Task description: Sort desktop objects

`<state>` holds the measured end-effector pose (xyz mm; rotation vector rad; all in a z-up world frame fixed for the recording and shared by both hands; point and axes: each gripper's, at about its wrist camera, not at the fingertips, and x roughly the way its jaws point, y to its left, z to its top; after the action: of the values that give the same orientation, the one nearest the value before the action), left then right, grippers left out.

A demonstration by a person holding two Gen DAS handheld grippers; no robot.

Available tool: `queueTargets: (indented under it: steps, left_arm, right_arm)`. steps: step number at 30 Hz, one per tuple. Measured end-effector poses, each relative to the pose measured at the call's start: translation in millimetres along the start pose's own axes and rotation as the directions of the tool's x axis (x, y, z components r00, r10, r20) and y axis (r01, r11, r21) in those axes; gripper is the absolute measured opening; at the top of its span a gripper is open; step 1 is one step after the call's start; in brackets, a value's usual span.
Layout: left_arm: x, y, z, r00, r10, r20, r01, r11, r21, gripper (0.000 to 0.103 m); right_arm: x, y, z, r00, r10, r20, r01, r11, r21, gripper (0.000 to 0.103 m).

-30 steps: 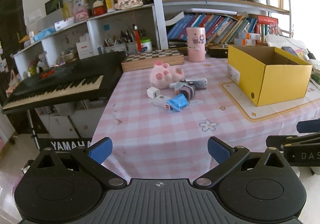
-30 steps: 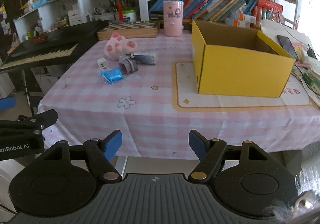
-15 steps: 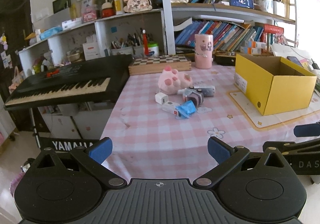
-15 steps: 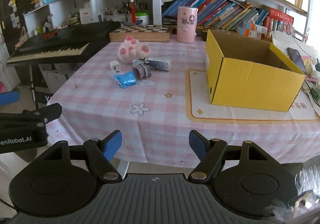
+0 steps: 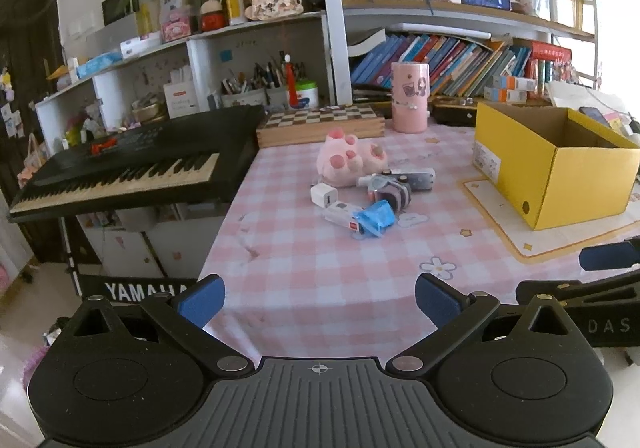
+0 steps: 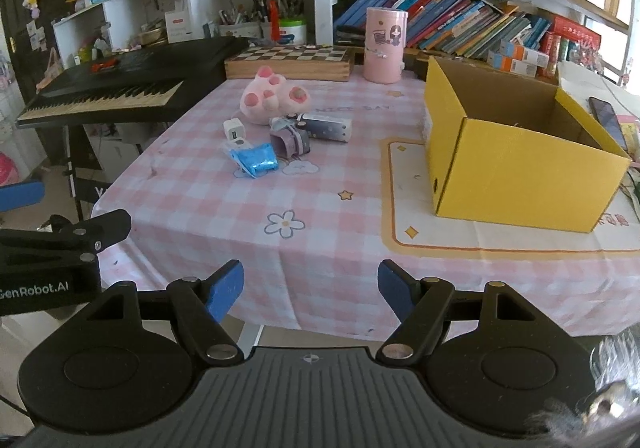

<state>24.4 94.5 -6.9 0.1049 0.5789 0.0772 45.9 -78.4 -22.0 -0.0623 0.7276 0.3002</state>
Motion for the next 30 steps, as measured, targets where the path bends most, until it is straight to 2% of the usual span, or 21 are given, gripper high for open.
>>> queueTargets:
  steps: [11, 17, 22, 30]
  left_arm:
    - [33.3, 6.3, 17.1, 0.998, 0.058, -0.035, -0.060, 0.997, -0.049, 0.102]
    - [58.4, 3.1, 28.6, 0.996, 0.063, -0.063, -0.067, 0.995, -0.071, 0.102]
    - [81.2, -3.6, 40.7, 0.995, 0.045, -0.085, -0.052, 0.995, -0.080, 0.102]
    - [120.4, -27.0, 55.9, 0.992, 0.016, -0.129, -0.019, 1.000, -0.024, 0.101]
  right_arm:
    - [37.4, -1.4, 32.9, 0.998, 0.062, -0.017, -0.063, 0.996, -0.067, 0.072]
    - [60.5, -10.9, 57.1, 0.998, 0.056, -0.008, -0.057, 0.994, -0.093, 0.071]
    - [83.8, -24.6, 79.7, 0.998, 0.066, -0.016, -0.067, 0.993, -0.093, 0.071]
    - [117.3, -37.5, 115.3, 0.993, 0.117, -0.010, -0.117, 0.989, -0.087, 0.071]
